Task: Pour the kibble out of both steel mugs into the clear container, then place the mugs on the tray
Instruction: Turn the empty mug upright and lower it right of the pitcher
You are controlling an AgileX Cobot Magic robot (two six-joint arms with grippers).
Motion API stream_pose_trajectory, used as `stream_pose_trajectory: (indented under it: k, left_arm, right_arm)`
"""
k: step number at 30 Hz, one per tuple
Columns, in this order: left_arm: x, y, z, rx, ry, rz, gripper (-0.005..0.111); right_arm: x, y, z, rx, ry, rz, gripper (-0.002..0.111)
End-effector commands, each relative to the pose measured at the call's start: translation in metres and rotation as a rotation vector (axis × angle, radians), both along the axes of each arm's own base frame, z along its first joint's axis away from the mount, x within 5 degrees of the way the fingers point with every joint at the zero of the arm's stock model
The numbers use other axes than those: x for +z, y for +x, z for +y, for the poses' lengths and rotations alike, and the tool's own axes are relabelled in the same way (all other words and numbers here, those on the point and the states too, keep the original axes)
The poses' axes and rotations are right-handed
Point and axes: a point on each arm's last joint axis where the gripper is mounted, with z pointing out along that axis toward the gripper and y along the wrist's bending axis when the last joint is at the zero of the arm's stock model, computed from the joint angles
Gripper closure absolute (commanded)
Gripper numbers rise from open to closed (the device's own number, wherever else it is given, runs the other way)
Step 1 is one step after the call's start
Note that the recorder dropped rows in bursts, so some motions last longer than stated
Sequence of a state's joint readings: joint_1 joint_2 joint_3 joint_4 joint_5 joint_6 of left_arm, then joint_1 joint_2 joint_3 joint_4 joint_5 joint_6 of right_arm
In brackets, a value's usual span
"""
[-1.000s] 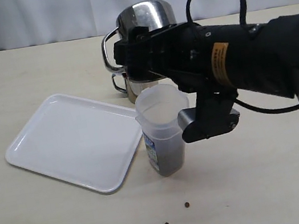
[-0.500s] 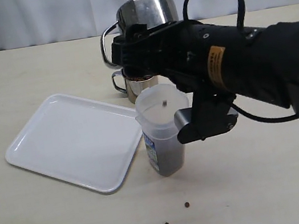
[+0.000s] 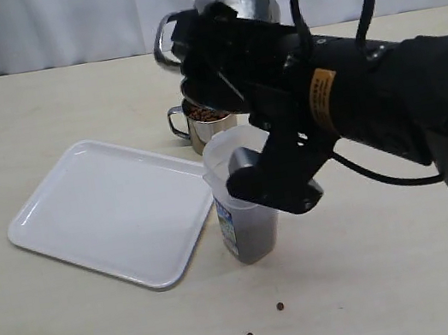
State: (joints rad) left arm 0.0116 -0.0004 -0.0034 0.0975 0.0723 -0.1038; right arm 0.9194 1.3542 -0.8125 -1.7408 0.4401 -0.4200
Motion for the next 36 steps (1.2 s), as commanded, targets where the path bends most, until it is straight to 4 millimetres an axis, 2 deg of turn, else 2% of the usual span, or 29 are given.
stream_pose_trajectory:
  k: [1, 5, 8, 11, 13, 16, 20, 24, 27, 31, 36]
  left_arm:
    - [0.0, 0.0, 0.0, -0.002, -0.002, -0.006, 0.107]
    - [0.0, 0.0, 0.0, -0.002, -0.002, -0.006, 0.107]
    - [0.0, 0.0, 0.0, -0.002, -0.002, -0.006, 0.107]
    - [0.0, 0.0, 0.0, -0.002, -0.002, -0.006, 0.107]
    - [0.0, 0.0, 0.0, -0.002, -0.002, -0.006, 0.107]
    - [0.0, 0.0, 0.0, -0.002, 0.0, -0.006, 0.107]
    - [0.0, 0.0, 0.0, -0.002, 0.0, -0.006, 0.107]
    - [0.0, 0.0, 0.0, -0.002, -0.002, -0.006, 0.107]
    - [0.0, 0.0, 0.0, -0.002, -0.002, -0.006, 0.107]
    - [0.0, 0.0, 0.0, -0.002, -0.002, -0.006, 0.107]
    - [0.0, 0.0, 0.0, -0.002, -0.002, -0.006, 0.107]
  right_arm:
    - [0.015, 0.004, -0.002, -0.152, 0.299, 0.069, 0.103]
    - [0.021, 0.009, -0.008, -0.296, 0.554, 0.123, 0.103]
    - [0.025, 0.02, -0.021, -0.429, 0.794, 0.175, 0.103]
    - [0.031, 0.042, -0.043, -0.545, 1.083, 0.273, 0.103]
    - [0.032, 0.06, -0.065, -0.614, 1.268, 0.371, 0.103]
    - [0.021, 0.078, -0.098, -0.667, 1.464, 0.619, 0.103]
    - [-0.005, 0.092, -0.146, -0.716, 1.578, 0.93, 0.103]
    - [-0.041, 0.088, -0.168, -0.525, 1.686, 1.185, 0.103]
    - [-0.077, 0.084, -0.173, -0.441, 1.762, 1.186, 0.103]
    - [-0.122, 0.088, -0.174, -0.492, 1.79, 1.21, 0.103]
    - [-0.162, 0.098, -0.173, -0.481, 1.789, 1.275, 0.103]
